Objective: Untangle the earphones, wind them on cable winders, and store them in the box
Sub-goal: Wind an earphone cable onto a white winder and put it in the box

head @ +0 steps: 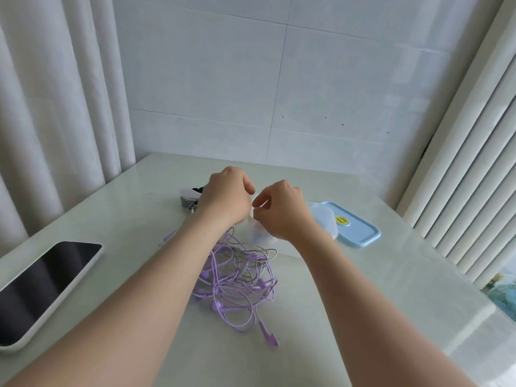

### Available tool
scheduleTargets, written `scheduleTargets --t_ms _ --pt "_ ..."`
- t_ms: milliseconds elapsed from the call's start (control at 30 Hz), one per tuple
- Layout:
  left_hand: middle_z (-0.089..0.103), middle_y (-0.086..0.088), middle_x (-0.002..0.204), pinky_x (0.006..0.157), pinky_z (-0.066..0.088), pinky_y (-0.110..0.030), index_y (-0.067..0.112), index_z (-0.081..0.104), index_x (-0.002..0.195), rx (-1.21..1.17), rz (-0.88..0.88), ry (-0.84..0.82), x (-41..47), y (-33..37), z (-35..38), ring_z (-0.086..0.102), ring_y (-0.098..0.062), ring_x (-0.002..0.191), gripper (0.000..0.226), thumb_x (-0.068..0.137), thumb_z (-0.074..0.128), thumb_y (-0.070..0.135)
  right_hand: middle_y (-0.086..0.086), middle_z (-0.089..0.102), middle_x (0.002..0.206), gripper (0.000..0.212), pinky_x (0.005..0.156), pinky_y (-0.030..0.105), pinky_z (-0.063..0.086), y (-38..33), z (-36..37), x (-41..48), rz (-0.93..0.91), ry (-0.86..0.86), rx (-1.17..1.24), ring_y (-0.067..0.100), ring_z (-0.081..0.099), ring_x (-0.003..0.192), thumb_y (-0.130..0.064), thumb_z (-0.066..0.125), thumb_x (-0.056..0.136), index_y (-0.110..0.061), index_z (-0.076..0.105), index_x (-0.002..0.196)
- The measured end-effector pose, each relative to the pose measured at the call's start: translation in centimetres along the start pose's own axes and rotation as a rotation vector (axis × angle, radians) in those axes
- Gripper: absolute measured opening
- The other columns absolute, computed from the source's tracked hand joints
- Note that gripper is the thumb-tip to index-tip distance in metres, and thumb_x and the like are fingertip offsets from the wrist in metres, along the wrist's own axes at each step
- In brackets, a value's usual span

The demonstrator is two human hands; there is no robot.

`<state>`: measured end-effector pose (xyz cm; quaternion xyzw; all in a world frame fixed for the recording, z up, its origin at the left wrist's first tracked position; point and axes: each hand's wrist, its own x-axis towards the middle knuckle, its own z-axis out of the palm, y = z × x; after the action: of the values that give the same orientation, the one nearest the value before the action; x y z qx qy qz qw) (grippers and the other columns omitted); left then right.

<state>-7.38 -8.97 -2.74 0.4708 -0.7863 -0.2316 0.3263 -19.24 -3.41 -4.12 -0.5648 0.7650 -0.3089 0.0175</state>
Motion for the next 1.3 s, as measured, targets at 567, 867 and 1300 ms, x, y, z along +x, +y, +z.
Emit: scheduleTargets --t_ms 567,867,1300 --pt "0.070 0.004 0.094 0.081 0.048 -0.026 0.026 0.074 0.088 0.107 0.199 -0.110 -5.7 -3.2 -1.8 0.066 -0.019 0.095 0.049 0.081 0.043 -0.012 0.012 0.071 0.101 0.028 0.075 0.045 0.052 4.3 -1.5 -8.1 -0.039 0.166 -0.168 0.039 0.065 0.097 -0.018 0.048 0.105 -0.017 0.065 0.127" --pt "0.057 0.009 0.127 0.089 0.053 -0.043 0.031 0.063 0.121 0.258 0.270 -0.174 -7.6 -4.8 -0.3 0.058 -0.020 0.116 0.054 0.085 0.047 -0.006 0.008 0.053 0.061 0.048 0.055 0.037 0.037 2.8 0.5 -9.2 0.168 0.062 -0.078 0.035 0.051 0.067 -0.042 0.046 0.100 -0.012 0.050 0.064" --pt "0.058 0.023 0.131 0.113 0.017 -0.033 0.046 0.034 0.151 0.194 0.448 -0.208 -8.2 -4.2 -0.4 0.034 -0.002 0.135 0.075 0.079 0.051 0.035 0.016 0.075 0.086 0.018 0.085 0.042 0.061 1.3 -2.7 -10.2 0.021 0.174 1.087 0.032 0.075 0.086 -0.021 0.046 0.113 -0.008 0.054 0.104"
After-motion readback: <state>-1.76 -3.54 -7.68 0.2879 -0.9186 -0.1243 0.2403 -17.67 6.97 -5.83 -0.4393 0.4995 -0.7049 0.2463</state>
